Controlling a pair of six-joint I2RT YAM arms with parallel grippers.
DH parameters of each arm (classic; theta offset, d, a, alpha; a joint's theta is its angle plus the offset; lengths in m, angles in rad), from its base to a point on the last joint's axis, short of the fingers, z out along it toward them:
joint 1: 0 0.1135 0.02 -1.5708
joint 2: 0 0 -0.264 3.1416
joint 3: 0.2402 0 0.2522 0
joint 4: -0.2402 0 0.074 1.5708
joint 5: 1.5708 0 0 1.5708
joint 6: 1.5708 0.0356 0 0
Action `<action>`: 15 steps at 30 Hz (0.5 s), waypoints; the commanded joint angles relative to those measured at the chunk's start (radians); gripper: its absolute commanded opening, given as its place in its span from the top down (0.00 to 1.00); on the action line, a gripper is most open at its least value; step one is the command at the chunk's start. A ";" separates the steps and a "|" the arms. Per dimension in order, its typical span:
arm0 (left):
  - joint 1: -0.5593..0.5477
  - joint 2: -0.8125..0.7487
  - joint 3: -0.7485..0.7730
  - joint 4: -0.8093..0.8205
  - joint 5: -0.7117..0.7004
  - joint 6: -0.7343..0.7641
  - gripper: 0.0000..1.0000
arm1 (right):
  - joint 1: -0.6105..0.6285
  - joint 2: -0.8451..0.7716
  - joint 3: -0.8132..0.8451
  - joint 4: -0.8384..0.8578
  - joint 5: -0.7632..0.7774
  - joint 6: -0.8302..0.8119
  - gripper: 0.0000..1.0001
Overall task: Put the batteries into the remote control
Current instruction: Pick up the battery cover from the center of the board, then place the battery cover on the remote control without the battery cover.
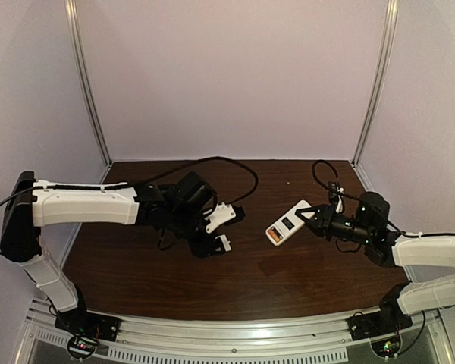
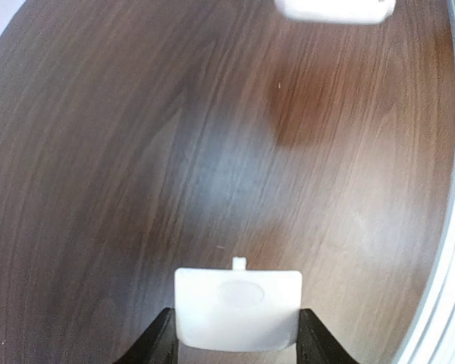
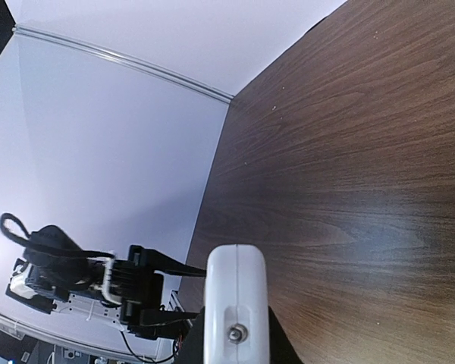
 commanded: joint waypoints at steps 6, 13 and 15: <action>-0.100 0.000 0.221 -0.149 -0.092 -0.245 0.68 | 0.123 -0.010 -0.033 0.035 0.280 0.044 1.00; -0.142 0.081 0.299 -0.185 -0.092 -0.263 0.70 | 0.234 -0.008 -0.058 0.088 0.422 0.075 1.00; -0.151 0.100 0.312 -0.189 -0.082 -0.259 0.69 | 0.263 0.002 -0.069 0.116 0.454 0.090 1.00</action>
